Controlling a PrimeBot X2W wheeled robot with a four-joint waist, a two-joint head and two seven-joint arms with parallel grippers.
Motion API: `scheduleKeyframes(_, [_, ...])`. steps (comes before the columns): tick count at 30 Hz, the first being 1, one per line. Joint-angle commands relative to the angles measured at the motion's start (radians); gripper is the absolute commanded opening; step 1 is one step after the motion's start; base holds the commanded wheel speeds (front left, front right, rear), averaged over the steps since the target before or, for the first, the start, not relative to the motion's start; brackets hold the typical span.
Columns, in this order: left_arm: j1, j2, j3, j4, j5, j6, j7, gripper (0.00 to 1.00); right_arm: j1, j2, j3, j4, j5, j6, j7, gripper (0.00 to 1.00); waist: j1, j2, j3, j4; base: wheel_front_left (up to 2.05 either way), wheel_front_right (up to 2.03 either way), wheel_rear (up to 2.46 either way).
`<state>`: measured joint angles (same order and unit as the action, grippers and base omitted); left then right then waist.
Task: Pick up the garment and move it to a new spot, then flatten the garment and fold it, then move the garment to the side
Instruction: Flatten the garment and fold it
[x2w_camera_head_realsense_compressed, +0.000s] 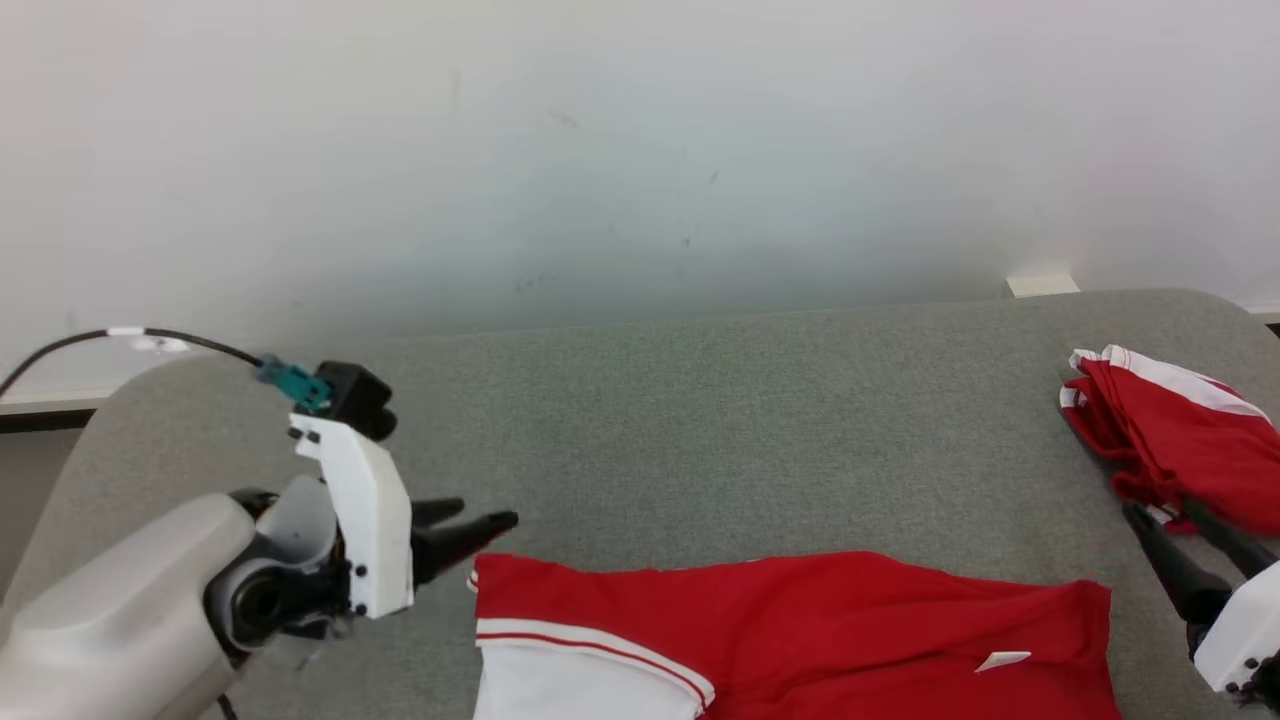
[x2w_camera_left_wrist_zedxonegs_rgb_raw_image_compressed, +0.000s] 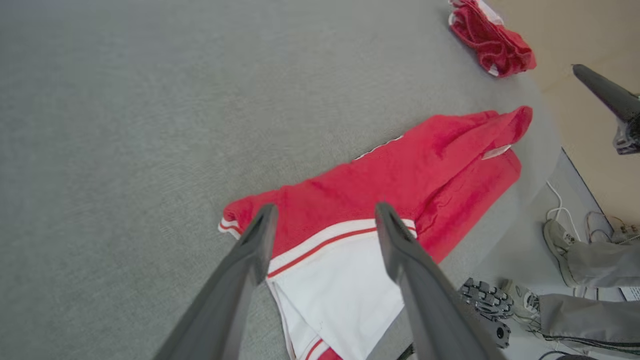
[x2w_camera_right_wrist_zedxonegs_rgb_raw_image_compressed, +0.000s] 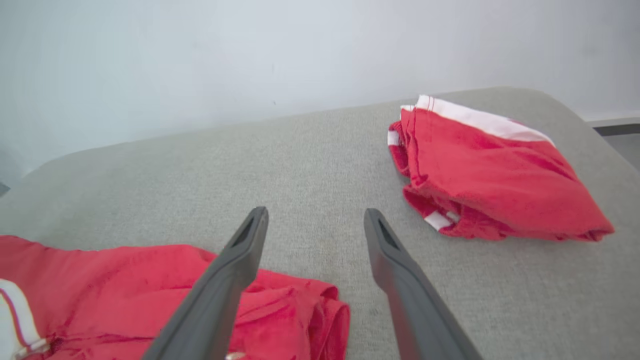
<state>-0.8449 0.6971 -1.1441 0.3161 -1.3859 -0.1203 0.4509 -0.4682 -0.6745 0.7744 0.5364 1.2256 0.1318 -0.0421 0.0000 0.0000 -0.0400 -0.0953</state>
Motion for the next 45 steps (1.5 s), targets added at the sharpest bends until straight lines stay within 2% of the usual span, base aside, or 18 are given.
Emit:
scheduleKeyframes(1, [0.004,0.007,0.008,-0.004,0.01,0.006,-0.022,1.0,0.017,-0.007,-0.008,-0.007,-0.013,-0.003,-0.017,1.0,0.0,0.0,-0.003,0.003,0.0,0.0,0.0])
scheduleKeyframes(7, [0.057,0.043,0.089,-0.031,0.113,0.083,-0.319,1.0,0.058,0.022,-0.125,-0.051,-0.063,-0.002,-0.181,1.0,0.0,0.0,-0.011,0.023,0.0,0.0,0.0])
scheduleKeyframes(10, [0.12,0.053,0.135,-0.052,0.106,0.128,-0.461,1.0,0.104,0.043,-0.188,-0.07,-0.103,-0.003,-0.211,1.0,0.0,0.0,-0.015,0.033,0.0,0.0,0.0])
scheduleKeyframes(12, [0.148,0.078,0.147,-0.06,0.15,0.17,-0.54,1.0,0.133,0.066,-0.242,-0.084,-0.134,-0.002,-0.22,1.0,0.0,0.0,-0.016,0.04,0.0,0.0,0.0])
scheduleKeyframes(15, [0.213,0.085,0.168,-0.087,0.174,0.234,-0.651,1.0,0.187,0.116,-0.368,-0.13,-0.211,-0.002,-0.222,1.0,0.0,0.0,-0.019,0.048,0.0,0.0,0.0])
scheduleKeyframes(17, [0.25,0.095,0.186,-0.106,0.203,0.284,-0.691,1.0,0.246,0.163,-0.451,-0.175,-0.272,-0.002,-0.222,1.0,0.0,0.0,-0.022,0.055,0.0,0.0,0.0])
scheduleKeyframes(20, [0.309,0.08,0.225,-0.149,0.254,0.358,-0.713,1.0,0.324,0.226,-0.563,-0.25,-0.365,-0.002,-0.222,1.0,0.0,0.0,-0.026,0.07,0.0,0.0,0.0])
scheduleKeyframes(23, [0.385,0.04,0.331,-0.213,0.329,0.42,-0.715,1.0,0.399,0.28,-0.637,-0.311,-0.448,-0.002,-0.223,1.0,0.0,0.0,-0.026,0.082,0.0,0.0,0.0])
scheduleKeyframes(25, [0.461,0.002,0.413,-0.254,0.386,0.444,-0.715,1.0,0.445,0.31,-0.667,-0.336,-0.49,-0.002,-0.223,1.0,0.0,0.0,-0.027,0.087,0.0,0.0,0.0])
scheduleKeyframes(31, [0.68,-0.137,0.635,-0.313,0.546,0.437,-0.715,1.0,0.526,0.361,-0.737,-0.346,-0.598,-0.002,-0.205,1.0,0.0,0.0,-0.029,0.088,0.0,0.0,0.0])
scheduleKeyframes(34, [0.766,-0.21,0.723,-0.314,0.608,0.408,-0.715,1.0,0.546,0.379,-0.761,-0.331,-0.626,-0.002,-0.189,1.0,0.0,0.0,-0.026,0.082,0.0,0.0,0.0])
scheduleKeyframes(38, [0.84,-0.291,0.787,-0.298,0.678,0.367,-0.715,1.0,0.548,0.389,-0.768,-0.305,-0.641,-0.002,-0.177,1.0,0.0,0.0,-0.021,0.076,0.0,0.0,0.0])
scheduleKeyframes(45, [0.842,-0.373,0.857,-0.248,0.758,0.273,-0.715,1.0,0.494,0.379,-0.776,-0.263,-0.63,-0.002,-0.106,1.0,0.0,0.0,-0.007,0.069,0.0,0.0,0.0])
